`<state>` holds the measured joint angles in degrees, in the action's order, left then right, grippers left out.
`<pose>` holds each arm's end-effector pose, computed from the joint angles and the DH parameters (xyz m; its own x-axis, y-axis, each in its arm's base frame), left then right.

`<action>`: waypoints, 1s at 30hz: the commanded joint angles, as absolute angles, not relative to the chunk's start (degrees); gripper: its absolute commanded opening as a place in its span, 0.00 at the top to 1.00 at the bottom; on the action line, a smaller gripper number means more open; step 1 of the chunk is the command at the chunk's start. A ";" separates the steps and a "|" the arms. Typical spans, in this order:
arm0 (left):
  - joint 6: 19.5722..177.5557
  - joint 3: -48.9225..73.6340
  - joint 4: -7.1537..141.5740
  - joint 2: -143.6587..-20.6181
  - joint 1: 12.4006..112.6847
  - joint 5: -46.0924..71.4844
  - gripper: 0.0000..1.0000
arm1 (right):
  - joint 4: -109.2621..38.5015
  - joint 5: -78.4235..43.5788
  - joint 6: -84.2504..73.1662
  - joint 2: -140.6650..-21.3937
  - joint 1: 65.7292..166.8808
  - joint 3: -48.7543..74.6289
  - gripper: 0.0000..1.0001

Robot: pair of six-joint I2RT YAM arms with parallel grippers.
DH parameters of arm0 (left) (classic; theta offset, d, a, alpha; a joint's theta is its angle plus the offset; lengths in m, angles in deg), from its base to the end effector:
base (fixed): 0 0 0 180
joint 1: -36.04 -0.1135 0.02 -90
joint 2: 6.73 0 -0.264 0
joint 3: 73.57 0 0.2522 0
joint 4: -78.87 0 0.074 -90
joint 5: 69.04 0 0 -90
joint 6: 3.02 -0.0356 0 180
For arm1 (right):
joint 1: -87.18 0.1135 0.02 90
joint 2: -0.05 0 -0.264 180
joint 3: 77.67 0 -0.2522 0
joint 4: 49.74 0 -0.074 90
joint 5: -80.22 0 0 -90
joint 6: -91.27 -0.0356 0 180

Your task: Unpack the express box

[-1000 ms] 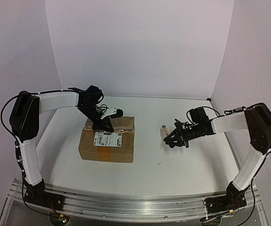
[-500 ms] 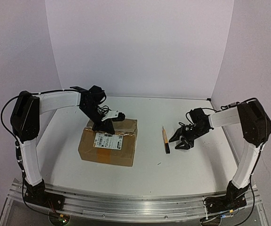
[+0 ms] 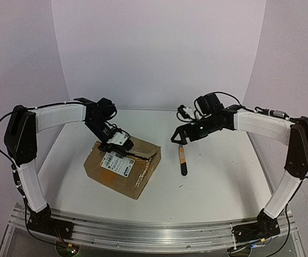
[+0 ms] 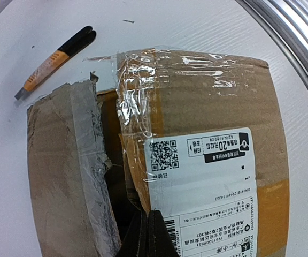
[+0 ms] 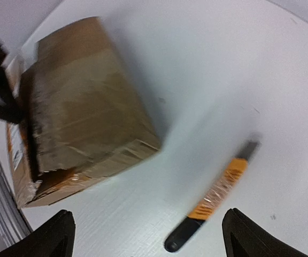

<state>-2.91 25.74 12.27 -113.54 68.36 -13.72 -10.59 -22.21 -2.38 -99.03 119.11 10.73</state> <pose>0.3058 -0.2174 0.2340 0.5698 0.6126 -0.5477 0.8138 -0.5130 0.2729 0.3239 0.2109 0.2623 -0.6566 -0.3359 -0.6754 -0.6014 0.7736 0.1999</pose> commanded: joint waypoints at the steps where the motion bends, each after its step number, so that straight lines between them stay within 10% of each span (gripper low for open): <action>1: -17.01 23.60 11.68 -107.86 68.74 -16.38 1.00 | -24.05 -29.21 23.82 -97.68 125.98 15.56 0.02; 24: -15.45 19.59 15.94 -104.84 68.65 -17.84 1.00 | -45.98 -21.32 39.11 -109.20 135.82 18.10 0.02; 30: -14.65 19.50 17.10 -104.40 68.65 -18.69 1.00 | -48.24 -12.79 33.68 -114.45 136.17 12.17 0.19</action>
<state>-14.99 19.49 14.91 -107.71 68.40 -16.04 -44.03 -20.14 37.12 -111.39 135.78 17.10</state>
